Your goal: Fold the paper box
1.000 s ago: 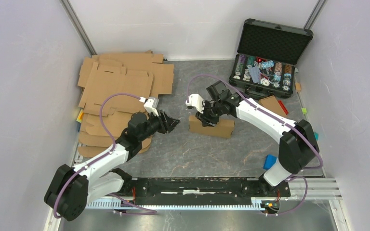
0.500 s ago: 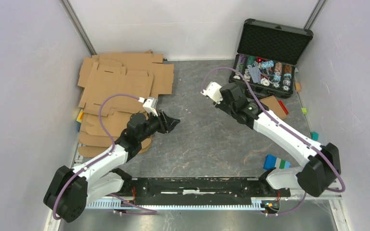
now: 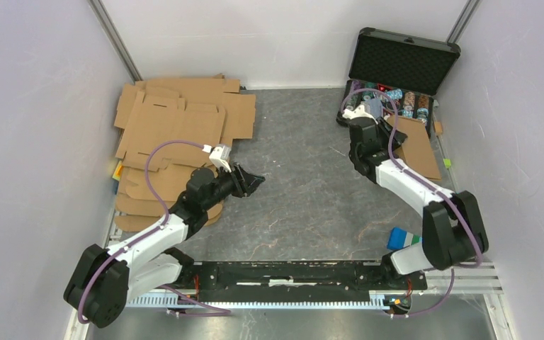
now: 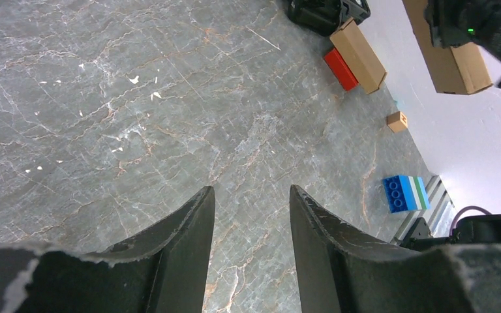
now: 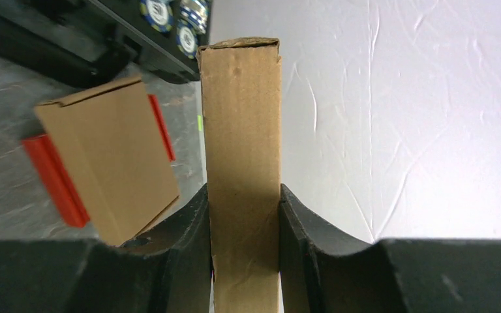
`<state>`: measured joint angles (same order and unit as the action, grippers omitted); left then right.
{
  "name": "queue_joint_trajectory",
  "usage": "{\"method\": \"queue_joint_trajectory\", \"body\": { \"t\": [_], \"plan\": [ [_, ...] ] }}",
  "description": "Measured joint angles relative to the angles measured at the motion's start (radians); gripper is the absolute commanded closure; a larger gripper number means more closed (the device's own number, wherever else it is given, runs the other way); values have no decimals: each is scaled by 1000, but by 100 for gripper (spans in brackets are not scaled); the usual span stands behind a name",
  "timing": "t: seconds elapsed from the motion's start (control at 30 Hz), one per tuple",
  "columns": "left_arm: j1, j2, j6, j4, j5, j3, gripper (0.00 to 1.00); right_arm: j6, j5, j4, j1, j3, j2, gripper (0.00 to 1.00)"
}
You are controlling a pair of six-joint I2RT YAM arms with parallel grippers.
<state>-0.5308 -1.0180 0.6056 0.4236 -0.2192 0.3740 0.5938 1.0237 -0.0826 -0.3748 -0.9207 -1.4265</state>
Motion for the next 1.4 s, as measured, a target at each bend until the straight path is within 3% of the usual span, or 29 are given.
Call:
{"method": "queue_joint_trajectory", "body": {
  "t": [0.13, 0.2, 0.23, 0.27, 0.3, 0.33, 0.57, 0.73, 0.87, 1.03, 1.13, 1.23, 1.4],
  "plan": [
    [0, 0, 0, 2, 0, 0, 47, 117, 66, 223, 50, 50, -107, 87],
    [0, 0, 0, 2, 0, 0, 47, 156, 80, 304, 72, 45, -224, 79],
    [0, 0, 0, 2, 0, 0, 46, 158, 80, 309, 74, 45, -236, 68],
    [0, 0, 0, 2, 0, 0, 46, 160, 82, 310, 78, 40, -272, 43],
    [0, 1, 0, 2, 0, 0, 46, 155, 82, 303, 82, 29, -306, 6],
    [0, 3, 0, 2, 1, 0, 46, 143, 80, 294, 84, 16, -327, 2],
    [0, 16, 0, 2, 5, -1, 45, 15, 16, 143, 80, -77, -332, 2],
    [0, 20, -1, -2, 9, -1, 43, -109, -227, -19, 74, -89, -171, 2],
    [0, 20, -1, -3, 10, -1, 42, -186, -451, -33, 72, -48, 37, 2],
    [0, 16, -2, -3, 10, -1, 37, -290, -660, 61, 68, 95, 243, 2],
    [0, 16, -3, -3, 9, -1, 22, -345, -708, 183, 67, 259, 330, 2],
    [0, 17, -5, -4, 9, -1, 2, -378, -705, 341, 67, 487, 437, 2],
    [-4, 21, -7, -6, 10, -1, 0, -425, -600, 589, 84, 782, 510, 2]
  ]
}}
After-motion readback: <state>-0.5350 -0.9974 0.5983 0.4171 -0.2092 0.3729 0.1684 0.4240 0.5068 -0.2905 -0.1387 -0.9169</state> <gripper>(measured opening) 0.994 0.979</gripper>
